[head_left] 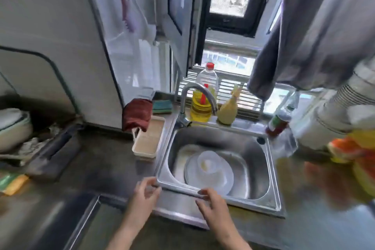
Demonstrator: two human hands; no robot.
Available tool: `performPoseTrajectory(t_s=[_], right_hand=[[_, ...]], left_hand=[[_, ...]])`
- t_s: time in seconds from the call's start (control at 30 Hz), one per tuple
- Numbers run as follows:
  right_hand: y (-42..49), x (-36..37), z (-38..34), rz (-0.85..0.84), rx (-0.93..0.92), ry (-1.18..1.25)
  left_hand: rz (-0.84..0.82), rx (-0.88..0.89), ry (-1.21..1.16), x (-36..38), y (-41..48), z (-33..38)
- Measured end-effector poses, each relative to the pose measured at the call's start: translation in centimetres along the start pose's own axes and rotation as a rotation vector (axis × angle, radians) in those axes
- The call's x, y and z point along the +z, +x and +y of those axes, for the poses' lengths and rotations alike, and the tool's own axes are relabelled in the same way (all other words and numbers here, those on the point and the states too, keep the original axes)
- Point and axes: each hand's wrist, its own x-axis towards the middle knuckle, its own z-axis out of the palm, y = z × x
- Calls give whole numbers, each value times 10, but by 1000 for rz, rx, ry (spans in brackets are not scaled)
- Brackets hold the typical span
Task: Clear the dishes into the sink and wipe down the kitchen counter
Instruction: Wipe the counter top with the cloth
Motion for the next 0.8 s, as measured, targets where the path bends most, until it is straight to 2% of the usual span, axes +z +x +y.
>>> performPoseTrajectory(t_s=[0.13,0.27,0.43,0.57,0.7,0.8], right_hand=[[26,-31,8,-53,-13,-16],[63,-33,-13,-108,-64,-29],[112,-20,-56,-148,-170,-50],[151,-4,-92,-146,-183,29],[189,28,-133,-210,-72,260],[209,54,-162,-369,198,559]], left_hand=[[211,-5,-69,1,56,45],[213,20,-3,-8,95,73],[188,6,-25,-10,113,69],[320,11,-102,-27,122,61],[541,-47,-94,-51,148,56],[529,-115,3,-59,167,44]])
